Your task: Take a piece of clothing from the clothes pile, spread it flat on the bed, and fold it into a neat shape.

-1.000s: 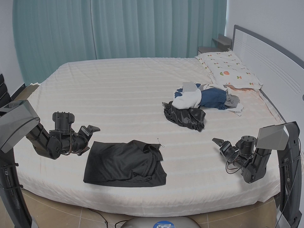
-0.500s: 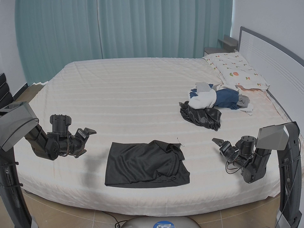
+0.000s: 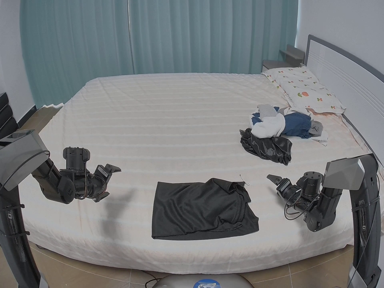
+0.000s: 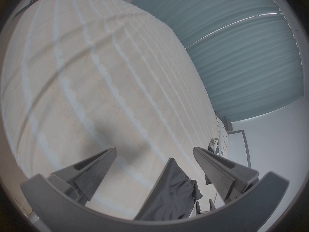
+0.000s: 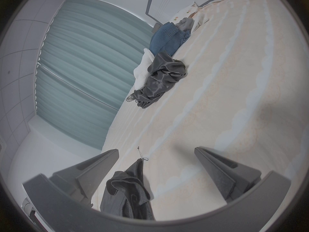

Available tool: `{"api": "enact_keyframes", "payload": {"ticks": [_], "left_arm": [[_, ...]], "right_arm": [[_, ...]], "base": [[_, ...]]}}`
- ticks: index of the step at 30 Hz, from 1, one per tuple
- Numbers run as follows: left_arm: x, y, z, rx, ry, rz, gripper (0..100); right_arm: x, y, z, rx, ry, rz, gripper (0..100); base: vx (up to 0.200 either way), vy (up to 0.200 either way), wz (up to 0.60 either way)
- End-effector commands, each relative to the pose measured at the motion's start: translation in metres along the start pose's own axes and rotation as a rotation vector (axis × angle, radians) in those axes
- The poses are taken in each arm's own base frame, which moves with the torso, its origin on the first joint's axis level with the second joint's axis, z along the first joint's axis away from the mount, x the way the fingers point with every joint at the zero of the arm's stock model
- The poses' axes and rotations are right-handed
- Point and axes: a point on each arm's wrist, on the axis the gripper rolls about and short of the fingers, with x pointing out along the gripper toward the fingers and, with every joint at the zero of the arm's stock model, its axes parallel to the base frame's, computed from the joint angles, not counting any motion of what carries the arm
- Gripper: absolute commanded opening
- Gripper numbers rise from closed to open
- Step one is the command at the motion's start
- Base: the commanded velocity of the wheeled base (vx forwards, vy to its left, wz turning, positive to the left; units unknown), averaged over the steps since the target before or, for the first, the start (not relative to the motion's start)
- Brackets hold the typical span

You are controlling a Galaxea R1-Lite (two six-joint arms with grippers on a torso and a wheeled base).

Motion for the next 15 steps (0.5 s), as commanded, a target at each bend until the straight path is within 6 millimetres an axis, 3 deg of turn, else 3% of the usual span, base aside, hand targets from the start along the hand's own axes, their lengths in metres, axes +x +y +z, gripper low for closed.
{"api": "enact_keyframes", "payload": {"ticks": [1, 9, 12, 15], "left_arm": [[0.001, 0.002, 0.0, -0.008, 0.011, -0.003, 100], [0.002, 0.004, 0.0, -0.006, 0.016, 0.0, 100], [0.002, 0.004, -0.001, -0.002, 0.017, 0.001, 100], [0.002, 0.004, -0.003, 0.002, 0.02, 0.005, 100]], "right_arm": [[0.0, 0.0, 0.0, 0.0, 0.001, -0.001, 100], [-0.002, 0.006, 0.0, -0.024, -0.004, 0.01, 100], [-0.01, 0.03, -0.005, -0.082, -0.01, 0.04, 100], [-0.015, 0.058, -0.032, -0.128, 0.057, 0.096, 100]], "base": [[0.0, 0.0, 0.0], [0.15, 0.0, 0.0], [0.0, 0.0, 0.0], [0.0, 0.0, 0.0]]}}
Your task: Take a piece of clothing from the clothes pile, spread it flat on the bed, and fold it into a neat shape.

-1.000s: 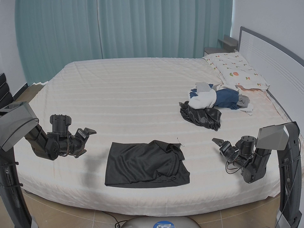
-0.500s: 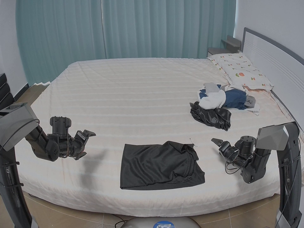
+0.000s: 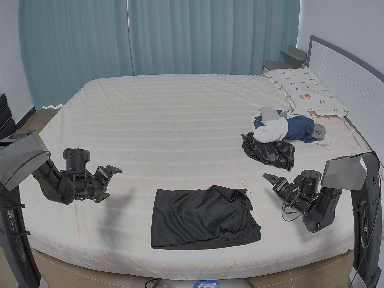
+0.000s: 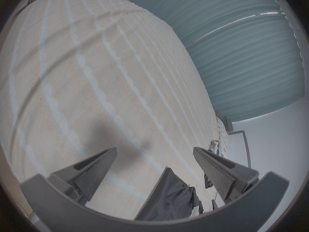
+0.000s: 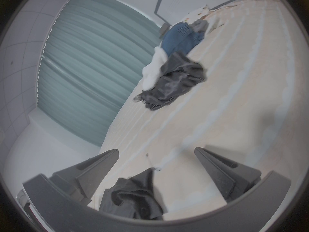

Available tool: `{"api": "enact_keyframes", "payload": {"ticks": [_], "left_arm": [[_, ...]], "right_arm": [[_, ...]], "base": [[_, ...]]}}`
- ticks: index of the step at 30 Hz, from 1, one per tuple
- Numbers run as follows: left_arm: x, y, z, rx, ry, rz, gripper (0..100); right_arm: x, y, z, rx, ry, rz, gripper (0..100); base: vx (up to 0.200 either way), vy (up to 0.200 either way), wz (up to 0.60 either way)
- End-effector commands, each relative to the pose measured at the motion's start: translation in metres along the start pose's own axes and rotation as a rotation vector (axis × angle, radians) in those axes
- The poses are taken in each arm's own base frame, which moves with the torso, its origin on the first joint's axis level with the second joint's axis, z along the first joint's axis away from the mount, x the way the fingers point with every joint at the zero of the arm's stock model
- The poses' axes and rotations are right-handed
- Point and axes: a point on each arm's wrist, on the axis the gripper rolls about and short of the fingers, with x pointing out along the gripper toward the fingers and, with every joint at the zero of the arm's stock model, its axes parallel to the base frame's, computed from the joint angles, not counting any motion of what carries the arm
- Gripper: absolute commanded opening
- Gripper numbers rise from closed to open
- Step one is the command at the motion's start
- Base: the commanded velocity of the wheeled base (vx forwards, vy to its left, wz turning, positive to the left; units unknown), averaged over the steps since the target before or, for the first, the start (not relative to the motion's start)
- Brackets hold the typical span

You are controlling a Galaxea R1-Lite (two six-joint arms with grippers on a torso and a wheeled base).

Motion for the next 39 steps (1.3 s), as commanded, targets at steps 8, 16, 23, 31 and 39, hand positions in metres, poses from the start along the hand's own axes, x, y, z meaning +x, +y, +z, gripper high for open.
{"api": "enact_keyframes", "payload": {"ticks": [8, 16, 23, 31, 39], "left_arm": [[0.001, 0.001, -0.002, 0.004, 0.005, 0.006, 100], [0.003, 0.002, -0.003, 0.004, 0.007, 0.009, 100], [0.002, 0.002, -0.003, 0.004, 0.007, 0.011, 100], [0.003, 0.002, -0.003, 0.006, 0.007, 0.009, 100], [0.003, 0.002, -0.002, 0.006, 0.006, 0.008, 100]], "right_arm": [[-0.022, 0.08, -0.045, -0.181, 0.172, 0.119, 100], [-0.014, 0.079, -0.069, -0.31, 0.266, 0.104, 100], [-0.006, 0.085, -0.077, -0.343, 0.299, 0.101, 100], [0.01, 0.082, -0.076, -0.386, 0.315, 0.066, 0], [0.024, 0.074, -0.044, -0.363, 0.251, 0.015, 0]], "base": [[0.0, 0.0, 0.0], [0.0, 0.0, 0.0], [0.0, 0.0, 0.0], [0.0, 0.0, 0.0], [0.0, 0.0, 0.0]]}}
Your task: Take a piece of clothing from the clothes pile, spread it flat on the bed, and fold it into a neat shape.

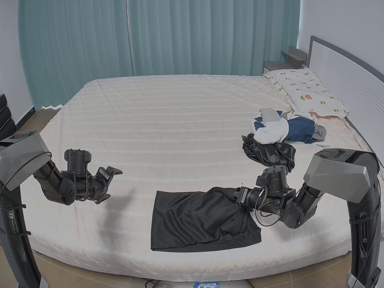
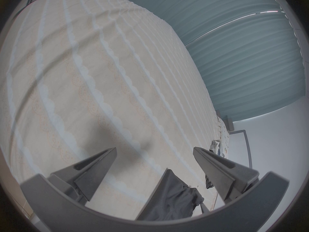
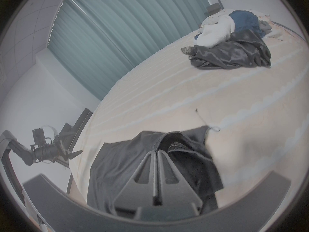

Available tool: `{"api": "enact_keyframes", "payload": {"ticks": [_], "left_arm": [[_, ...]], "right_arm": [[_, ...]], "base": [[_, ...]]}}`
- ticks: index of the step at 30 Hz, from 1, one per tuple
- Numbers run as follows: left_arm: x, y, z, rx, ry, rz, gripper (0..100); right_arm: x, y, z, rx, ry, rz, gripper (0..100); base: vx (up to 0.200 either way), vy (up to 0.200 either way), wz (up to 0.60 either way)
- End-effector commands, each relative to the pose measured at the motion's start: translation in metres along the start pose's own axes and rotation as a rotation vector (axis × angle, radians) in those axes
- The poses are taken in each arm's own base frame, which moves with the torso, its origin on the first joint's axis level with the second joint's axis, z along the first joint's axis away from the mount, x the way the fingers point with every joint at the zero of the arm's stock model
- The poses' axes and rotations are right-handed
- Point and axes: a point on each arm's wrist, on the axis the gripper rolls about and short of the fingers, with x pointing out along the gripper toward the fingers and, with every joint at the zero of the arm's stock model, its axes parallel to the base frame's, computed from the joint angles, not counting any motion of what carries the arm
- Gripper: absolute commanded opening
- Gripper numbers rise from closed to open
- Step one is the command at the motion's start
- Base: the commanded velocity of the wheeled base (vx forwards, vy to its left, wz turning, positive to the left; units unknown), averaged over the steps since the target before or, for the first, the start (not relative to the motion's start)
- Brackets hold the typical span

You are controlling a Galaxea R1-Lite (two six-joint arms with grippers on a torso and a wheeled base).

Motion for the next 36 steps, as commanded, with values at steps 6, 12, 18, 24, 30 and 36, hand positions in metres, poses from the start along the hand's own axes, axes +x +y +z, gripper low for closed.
{"api": "enact_keyframes", "payload": {"ticks": [6, 12, 18, 24, 30, 36], "left_arm": [[0.0, 0.0, 0.0, -0.001, 0.001, 0.001, 100], [0.001, 0.001, 0.0, -0.001, 0.002, 0.002, 100], [0.0, 0.0, 0.0, -0.001, 0.001, 0.001, 100], [0.0, 0.0, 0.0, -0.001, 0.001, 0.001, 100], [0.0, 0.0, 0.0, -0.002, 0.001, 0.001, 100], [0.0, 0.001, -0.001, -0.003, 0.002, 0.003, 100]], "right_arm": [[0.01, -0.031, 0.026, 0.05, -0.076, -0.049, 0], [0.023, -0.039, 0.025, 0.063, -0.083, -0.053, 0], [0.032, -0.04, 0.031, 0.079, -0.063, -0.072, 100], [0.008, -0.036, 0.047, 0.124, -0.112, -0.058, 100], [-0.035, -0.028, 0.034, 0.133, -0.067, -0.012, 100], [-0.064, -0.013, -0.011, 0.083, 0.065, 0.055, 100]], "base": [[0.0, 0.0, 0.0], [0.0, 0.0, 0.0], [0.0, 0.0, 0.0], [0.0, 0.0, 0.0], [0.0, 0.0, 0.0], [0.0, 0.0, 0.0]]}}
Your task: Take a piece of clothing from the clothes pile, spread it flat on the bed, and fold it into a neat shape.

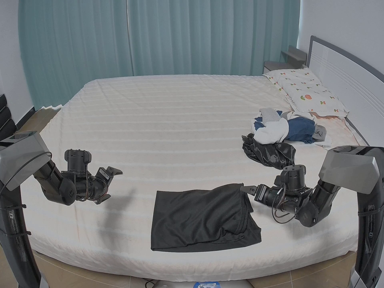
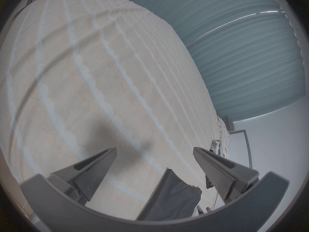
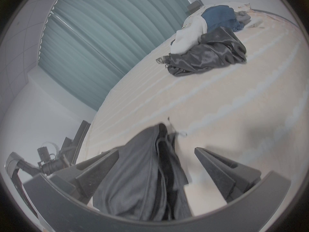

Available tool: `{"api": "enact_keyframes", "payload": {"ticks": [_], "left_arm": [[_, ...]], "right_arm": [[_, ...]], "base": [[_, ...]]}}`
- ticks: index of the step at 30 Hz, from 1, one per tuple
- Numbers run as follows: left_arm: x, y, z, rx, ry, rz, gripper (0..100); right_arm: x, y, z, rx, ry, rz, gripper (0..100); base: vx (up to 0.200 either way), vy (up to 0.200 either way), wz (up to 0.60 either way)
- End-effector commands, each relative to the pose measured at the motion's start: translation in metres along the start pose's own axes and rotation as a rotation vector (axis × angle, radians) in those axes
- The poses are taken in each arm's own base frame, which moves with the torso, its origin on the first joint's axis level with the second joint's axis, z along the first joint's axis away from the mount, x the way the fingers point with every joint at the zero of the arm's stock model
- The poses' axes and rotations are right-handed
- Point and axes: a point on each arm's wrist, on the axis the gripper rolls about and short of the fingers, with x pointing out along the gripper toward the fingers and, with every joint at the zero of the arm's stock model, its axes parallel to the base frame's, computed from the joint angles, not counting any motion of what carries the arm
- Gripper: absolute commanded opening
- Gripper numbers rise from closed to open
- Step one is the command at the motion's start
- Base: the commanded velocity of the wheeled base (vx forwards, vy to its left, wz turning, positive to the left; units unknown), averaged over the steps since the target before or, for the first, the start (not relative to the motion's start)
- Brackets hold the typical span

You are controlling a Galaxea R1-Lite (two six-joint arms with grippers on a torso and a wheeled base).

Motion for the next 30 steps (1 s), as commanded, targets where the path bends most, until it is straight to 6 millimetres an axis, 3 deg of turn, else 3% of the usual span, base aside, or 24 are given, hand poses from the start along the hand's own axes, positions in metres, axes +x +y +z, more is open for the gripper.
{"api": "enact_keyframes", "payload": {"ticks": [1, 9, 17, 23, 29, 30], "left_arm": [[0.0, 0.001, 0.0, -0.001, 0.001, 0.002, 100], [0.0, 0.001, 0.0, -0.001, 0.001, 0.002, 100], [0.0, 0.0, 0.0, -0.001, 0.0, 0.0, 100], [0.0, 0.0, 0.0, -0.001, 0.001, 0.002, 100], [0.0, 0.0, 0.0, -0.001, 0.0, 0.0, 100], [0.0, 0.0, 0.0, -0.001, 0.0, 0.0, 100]], "right_arm": [[-0.041, 0.02, -0.034, -0.059, 0.103, 0.089, 100], [-0.047, 0.031, -0.072, -0.11, 0.2, 0.126, 100], [-0.04, 0.029, -0.075, -0.11, 0.217, 0.118, 100], [-0.023, 0.029, -0.081, -0.118, 0.211, 0.11, 100], [-0.023, 0.03, -0.082, -0.122, 0.205, 0.102, 100], [-0.024, 0.03, -0.083, -0.124, 0.204, 0.096, 0]], "base": [[0.0, 0.0, 0.0], [0.0, 0.0, 0.0], [0.0, 0.0, 0.0], [0.0, 0.0, 0.0], [0.0, 0.0, 0.0], [0.0, 0.0, 0.0]]}}
